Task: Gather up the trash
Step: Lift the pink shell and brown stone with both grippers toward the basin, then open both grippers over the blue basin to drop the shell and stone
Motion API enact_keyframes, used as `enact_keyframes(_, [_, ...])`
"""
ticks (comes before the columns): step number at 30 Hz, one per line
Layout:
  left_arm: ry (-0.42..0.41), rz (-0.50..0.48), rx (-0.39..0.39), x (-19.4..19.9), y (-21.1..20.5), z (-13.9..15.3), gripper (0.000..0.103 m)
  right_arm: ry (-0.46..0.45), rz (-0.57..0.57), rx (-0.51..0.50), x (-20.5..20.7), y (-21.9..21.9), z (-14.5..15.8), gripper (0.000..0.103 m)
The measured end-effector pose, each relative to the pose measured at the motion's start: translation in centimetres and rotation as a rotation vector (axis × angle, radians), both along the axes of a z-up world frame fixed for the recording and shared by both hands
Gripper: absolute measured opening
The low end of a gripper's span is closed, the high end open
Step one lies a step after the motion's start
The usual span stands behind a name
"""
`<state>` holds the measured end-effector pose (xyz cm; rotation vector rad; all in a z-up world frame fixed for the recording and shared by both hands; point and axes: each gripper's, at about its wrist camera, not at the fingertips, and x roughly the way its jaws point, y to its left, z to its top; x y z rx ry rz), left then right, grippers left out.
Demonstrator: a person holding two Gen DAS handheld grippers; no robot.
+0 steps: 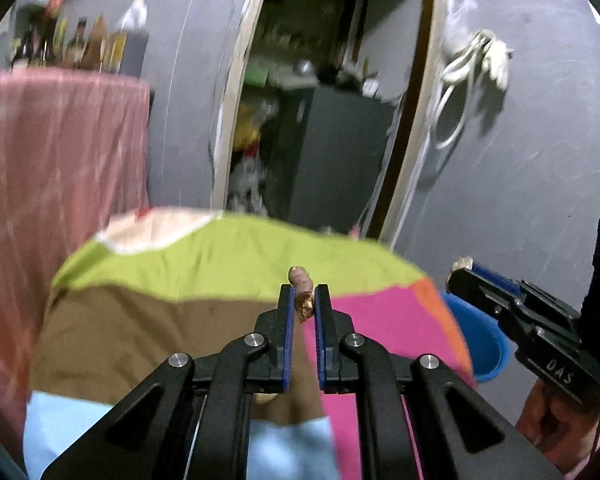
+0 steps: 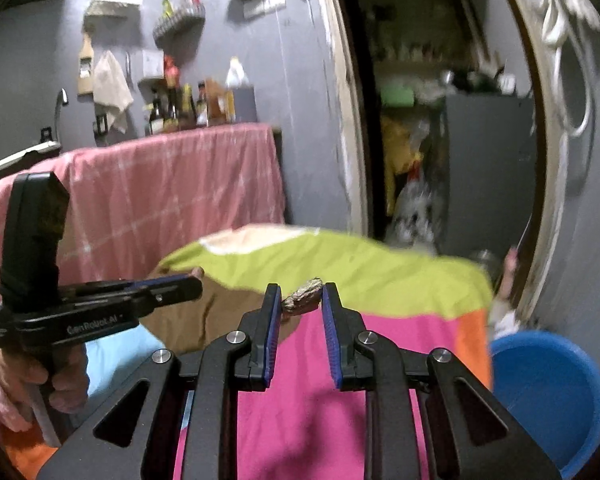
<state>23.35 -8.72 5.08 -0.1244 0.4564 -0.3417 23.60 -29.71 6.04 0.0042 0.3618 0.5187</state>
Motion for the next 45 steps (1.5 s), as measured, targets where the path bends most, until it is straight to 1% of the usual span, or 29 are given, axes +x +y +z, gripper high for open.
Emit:
enact_keyframes(3, [-0.087, -0.011, -0.035, -1.1, -1.4, 1.9, 0.007, -0.08, -0.035, 0.005, -1.2, -1.1, 1.7, 0.018])
enact_keyframes(4, [-0.117, -0.015, -0.046, -1.4, -1.9, 2.5, 0.007, -0.121, -0.056, 0.0, -1.9, -1.5, 2.5, 0.018])
enact_keyframes(8, [-0.25, -0.036, -0.093, -2.8, -4.6, 4.9, 0.007, -0.263, -0.14, -0.036, -4.2, -3.3, 4.9, 0.018])
enact_keyframes(10, [-0.306, -0.05, -0.118, -3.6, -6.2, 6.0, 0.007, -0.34, -0.197, -0.059, -5.5, -4.5, 6.2, 0.018])
enact_keyframes(12, [-0.357, -0.064, -0.129, -4.3, -8.0, 7.0, 0.007, -0.398, -0.248, -0.078, -6.4, -5.8, 7.2, 0.018])
enact_keyframes(16, [-0.446, -0.089, -0.133, -5.3, -12.2, 7.8, 0.007, -0.474, -0.346, -0.116, -7.6, -8.3, 8.1, 0.018])
enact_keyframes(19, [-0.467, -0.112, -0.131, -5.5, -15.4, 7.6, 0.007, -0.504, -0.418, -0.144, -7.9, -10.2, 7.9, 0.018])
enact_keyframes(23, [-0.44, -0.136, -0.119, -4.2, -18.6, 6.1, 0.007, -0.495, -0.492, -0.14, -7.6, -13.5, 6.7, 0.019])
enact_keyframes(28, [-0.333, -0.156, -0.092, -1.5, -22.0, 3.8, 0.007, -0.413, -0.551, -0.117, -6.4, -17.3, 4.0, 0.019])
enact_keyframes(30, [-0.284, -0.166, -0.08, -0.5, -23.0, 2.6, 0.007, -0.365, -0.557, -0.105, -5.8, -18.3, 2.7, 0.019])
enact_keyframes(35, [-0.134, -0.179, -0.049, 2.1, -24.9, -0.4, 0.007, -0.232, -0.561, -0.07, -4.2, -20.1, -0.6, 0.019])
enact_keyframes(38, [-0.075, -0.187, -0.039, 3.3, -25.5, -1.7, 0.007, -0.17, -0.556, -0.034, -3.6, -20.8, -1.9, 0.02])
enact_keyframes(41, [-0.034, -0.2, -0.027, 4.1, -25.8, -2.5, 0.007, -0.125, -0.547, -0.017, -3.0, -21.1, -2.8, 0.02])
enact_keyframes(45, [-0.012, -0.213, -0.027, 4.4, -26.0, -3.1, 0.008, -0.088, -0.532, -0.01, -2.5, -21.0, -3.6, 0.02])
